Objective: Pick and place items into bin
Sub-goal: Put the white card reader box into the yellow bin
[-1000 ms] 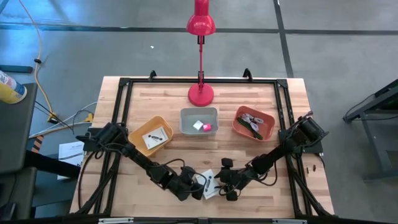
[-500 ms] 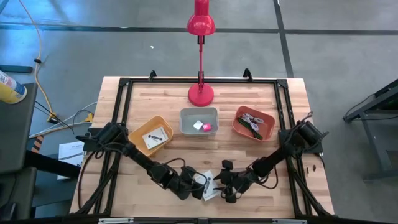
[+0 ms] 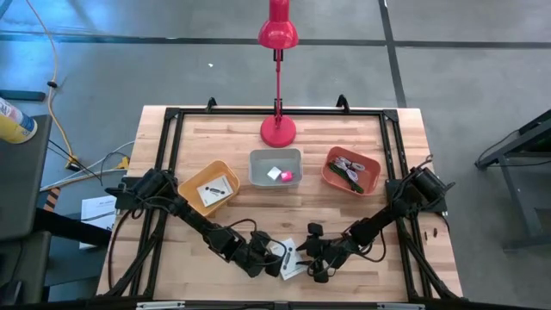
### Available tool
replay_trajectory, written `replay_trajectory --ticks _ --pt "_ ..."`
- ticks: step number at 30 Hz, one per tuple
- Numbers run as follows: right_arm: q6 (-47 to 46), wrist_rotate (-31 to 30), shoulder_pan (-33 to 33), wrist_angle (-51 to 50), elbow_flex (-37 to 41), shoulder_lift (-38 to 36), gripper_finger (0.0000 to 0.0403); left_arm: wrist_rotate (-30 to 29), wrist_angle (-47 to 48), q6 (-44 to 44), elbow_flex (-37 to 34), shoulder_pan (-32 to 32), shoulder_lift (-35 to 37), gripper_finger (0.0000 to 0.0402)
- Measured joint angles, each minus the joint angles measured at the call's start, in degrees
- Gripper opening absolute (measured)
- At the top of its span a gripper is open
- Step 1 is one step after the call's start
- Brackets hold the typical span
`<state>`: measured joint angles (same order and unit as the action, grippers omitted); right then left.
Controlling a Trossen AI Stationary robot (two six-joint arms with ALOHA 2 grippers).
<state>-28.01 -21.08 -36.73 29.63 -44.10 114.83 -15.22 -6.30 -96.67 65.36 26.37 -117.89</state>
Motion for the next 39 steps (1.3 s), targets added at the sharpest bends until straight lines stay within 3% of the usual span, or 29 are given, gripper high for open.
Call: replay_trajectory --ticks 14,22,31,39 --pt "-0.5 -0.9 -0.3 1.3 0.0 1.3 0.0194 -1.7 0.0 0.1 0.0 -0.4 0.0 0.0161" --pt "-0.7 -0.5 -0.2 1.3 0.2 1.3 0.0194 -5.9 -0.5 0.0 -0.1 -0.4 0.0 0.0161" --pt "-5.8 -1.3 -1.5 8.1 4.5 1.3 0.0194 -11.5 -2.1 0.4 -0.1 -1.0 -0.1 0.0161" --pt "-5.4 0.1 -1.5 7.0 4.5 1.6 0.0194 -10.4 -4.0 2.1 -0.1 -1.6 -0.1 0.0161"
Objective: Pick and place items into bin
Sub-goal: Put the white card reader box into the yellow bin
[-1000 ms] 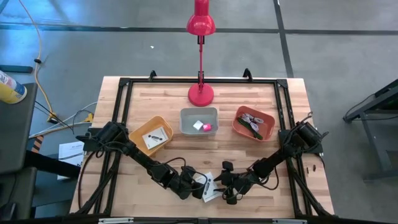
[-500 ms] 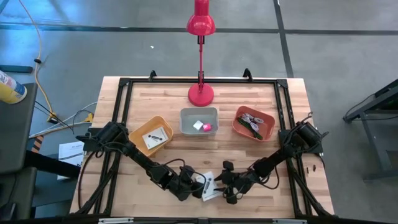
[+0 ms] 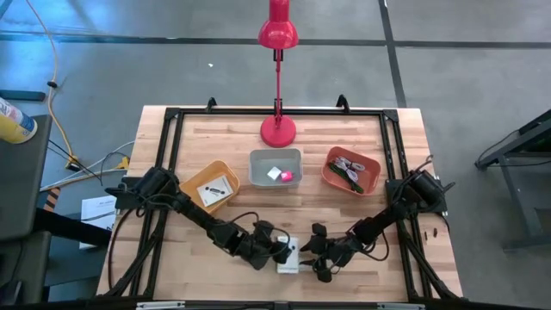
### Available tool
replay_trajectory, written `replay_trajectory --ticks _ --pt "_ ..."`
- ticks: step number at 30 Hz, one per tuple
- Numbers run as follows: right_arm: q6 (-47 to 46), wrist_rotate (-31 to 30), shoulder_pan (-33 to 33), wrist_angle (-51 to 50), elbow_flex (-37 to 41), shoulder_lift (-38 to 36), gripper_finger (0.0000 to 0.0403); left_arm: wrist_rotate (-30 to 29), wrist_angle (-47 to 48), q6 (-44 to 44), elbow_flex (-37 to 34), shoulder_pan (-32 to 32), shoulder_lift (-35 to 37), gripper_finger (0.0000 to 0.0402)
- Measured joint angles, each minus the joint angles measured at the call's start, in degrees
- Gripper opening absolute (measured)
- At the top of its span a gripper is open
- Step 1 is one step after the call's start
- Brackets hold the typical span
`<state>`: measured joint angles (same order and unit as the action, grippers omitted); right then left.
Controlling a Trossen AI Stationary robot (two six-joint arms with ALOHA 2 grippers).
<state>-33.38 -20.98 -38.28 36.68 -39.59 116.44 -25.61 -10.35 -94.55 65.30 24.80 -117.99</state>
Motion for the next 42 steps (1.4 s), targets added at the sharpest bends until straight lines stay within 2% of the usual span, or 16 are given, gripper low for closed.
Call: replay_trajectory --ticks 4,7,15,17,19,25,28,37,42 --pt "1.0 -0.6 0.0 1.3 0.1 0.1 0.0194 0.1 0.1 0.3 0.0 0.2 0.0 0.0159" --pt "1.0 -1.2 0.0 1.6 0.1 0.1 0.0194 0.2 0.2 1.2 0.0 0.3 0.0 0.0142" --pt "-0.5 -1.3 0.0 1.6 0.0 0.1 0.0194 -0.5 -0.7 3.3 0.2 0.3 0.3 0.003" --pt "-1.1 -1.3 0.0 1.6 0.0 0.1 0.0194 -0.7 -0.8 3.9 0.3 0.3 0.3 0.0013" --pt "-1.8 -1.3 0.0 1.7 0.0 0.1 0.0194 -0.8 -0.8 4.4 0.3 0.3 0.3 0.0012" --pt "-5.2 -0.5 0.0 2.3 0.0 0.1 0.0194 -0.8 -0.4 8.7 0.2 0.3 0.3 0.0058" --pt "-6.2 -0.1 -0.1 2.4 0.0 -0.1 0.0194 -0.8 -0.6 11.1 0.1 0.3 0.3 0.0064" --pt "-6.1 0.9 0.1 1.1 0.0 -3.6 0.0194 -2.7 -6.4 17.6 0.0 0.3 0.2 0.0017" --pt "-7.7 1.2 0.0 1.1 0.0 -4.1 0.0194 -3.4 -7.6 19.8 0.0 0.3 0.1 0.0017"
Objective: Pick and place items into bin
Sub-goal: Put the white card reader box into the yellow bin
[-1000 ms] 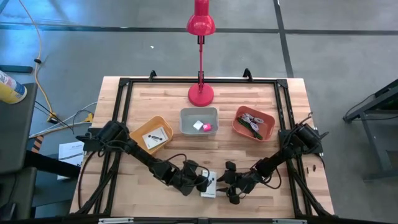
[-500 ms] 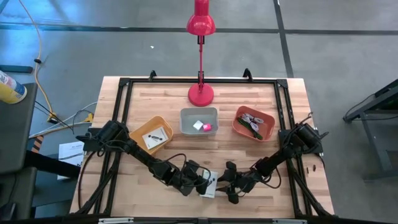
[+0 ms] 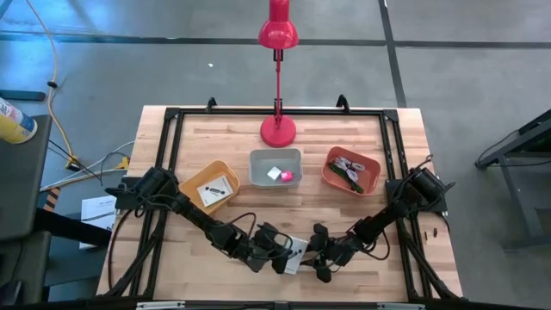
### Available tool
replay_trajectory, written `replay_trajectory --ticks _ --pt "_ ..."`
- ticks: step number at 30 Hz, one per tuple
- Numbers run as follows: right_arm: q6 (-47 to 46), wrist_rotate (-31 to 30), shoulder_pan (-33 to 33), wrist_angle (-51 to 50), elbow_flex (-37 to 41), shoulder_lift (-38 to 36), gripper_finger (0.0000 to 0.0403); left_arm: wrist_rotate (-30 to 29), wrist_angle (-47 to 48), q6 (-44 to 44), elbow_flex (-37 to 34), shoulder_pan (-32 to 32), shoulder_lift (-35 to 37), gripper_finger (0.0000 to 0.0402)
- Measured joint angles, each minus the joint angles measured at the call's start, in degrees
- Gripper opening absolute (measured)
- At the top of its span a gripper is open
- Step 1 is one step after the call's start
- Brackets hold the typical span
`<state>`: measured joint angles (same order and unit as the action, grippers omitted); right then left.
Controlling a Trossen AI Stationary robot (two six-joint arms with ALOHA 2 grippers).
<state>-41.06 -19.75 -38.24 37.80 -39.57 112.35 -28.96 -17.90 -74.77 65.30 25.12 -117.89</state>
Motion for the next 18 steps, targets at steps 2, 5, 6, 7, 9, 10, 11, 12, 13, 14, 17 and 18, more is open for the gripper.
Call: replay_trajectory --ticks 2,5,6,7,9,10,11,12,13,14,17,18 --pt "-1.2 0.7 -0.1 0.0 0.0 -0.1 0.0194 0.0 0.3 0.4 0.0 0.0 0.3 0.0022" --pt "-2.3 1.3 -0.3 0.2 0.0 -0.1 0.0194 0.0 0.4 2.4 -0.1 -0.3 1.0 0.0024" --pt "-2.7 1.3 -0.5 0.2 -0.1 -0.1 0.0194 0.0 0.9 3.4 -0.2 -0.5 1.6 0.0023" --pt "-3.0 1.3 -0.7 0.2 -0.1 -0.1 0.0194 0.0 0.7 4.5 -0.2 -0.5 2.3 0.0021" --pt "-3.6 0.8 -1.1 0.3 -0.1 -0.2 0.0194 0.0 1.4 7.0 -0.2 -1.1 4.0 0.0015" --pt "-3.8 0.6 -1.3 0.4 -0.1 -0.2 0.0194 -0.1 2.4 8.3 -0.2 -1.2 4.9 0.0013" --pt "-4.2 0.6 -1.4 0.5 -0.1 -0.2 0.0194 -0.2 3.0 9.7 -0.2 -1.5 5.6 0.0011" --pt "-4.5 0.6 -1.5 0.5 -0.1 -0.2 0.0194 -0.5 4.3 10.8 -0.2 -1.9 6.6 0.0011" --pt "-4.6 0.6 -1.5 0.7 -0.1 -0.2 0.0194 -0.5 6.2 11.6 -0.2 -2.0 7.8 0.0011" --pt "-4.7 0.5 -1.5 0.7 -0.1 -0.2 0.0194 -0.8 7.8 12.6 -0.2 -2.1 9.0 0.0012" --pt "-5.1 0.4 -1.5 1.0 -0.1 -0.2 0.0194 -1.2 12.4 15.0 -0.1 -2.8 12.4 0.0015" --pt "-5.2 0.4 -1.5 1.0 -0.1 -0.2 0.0194 -1.6 14.0 16.0 -0.2 -2.9 13.4 0.0015"
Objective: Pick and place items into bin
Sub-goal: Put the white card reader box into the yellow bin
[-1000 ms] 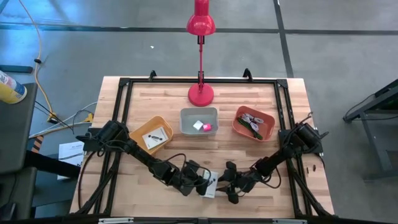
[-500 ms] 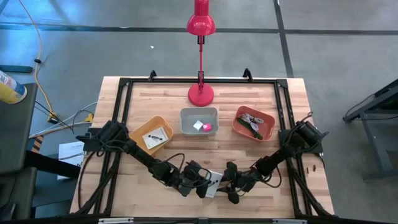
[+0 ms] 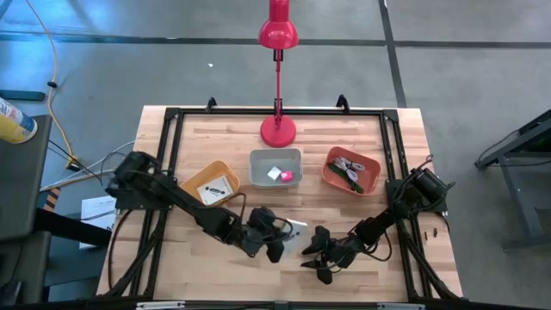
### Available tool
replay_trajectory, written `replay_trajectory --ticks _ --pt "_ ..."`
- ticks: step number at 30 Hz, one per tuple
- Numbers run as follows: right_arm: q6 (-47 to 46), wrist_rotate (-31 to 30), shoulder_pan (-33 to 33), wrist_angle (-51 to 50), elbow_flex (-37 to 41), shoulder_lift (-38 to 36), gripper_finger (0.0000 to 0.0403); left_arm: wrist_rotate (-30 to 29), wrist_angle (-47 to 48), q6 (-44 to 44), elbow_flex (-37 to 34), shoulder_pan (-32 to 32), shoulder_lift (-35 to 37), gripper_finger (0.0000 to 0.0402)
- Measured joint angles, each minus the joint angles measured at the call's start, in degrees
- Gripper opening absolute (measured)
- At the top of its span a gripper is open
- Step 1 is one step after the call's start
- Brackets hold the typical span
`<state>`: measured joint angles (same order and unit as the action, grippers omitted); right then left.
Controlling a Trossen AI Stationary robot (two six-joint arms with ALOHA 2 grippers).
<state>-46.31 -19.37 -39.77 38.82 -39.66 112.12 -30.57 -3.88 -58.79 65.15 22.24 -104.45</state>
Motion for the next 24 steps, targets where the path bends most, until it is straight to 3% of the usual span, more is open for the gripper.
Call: replay_trajectory --ticks 8,24 --pt "-0.7 -1.4 0.0 0.9 0.0 0.0 0.0194 -2.2 14.1 5.0 0.0 -0.6 8.6 0.0012" --pt "-2.2 -3.9 0.0 1.3 0.0 0.0 0.0194 -3.6 48.4 5.5 0.0 -0.9 22.6 0.0006"
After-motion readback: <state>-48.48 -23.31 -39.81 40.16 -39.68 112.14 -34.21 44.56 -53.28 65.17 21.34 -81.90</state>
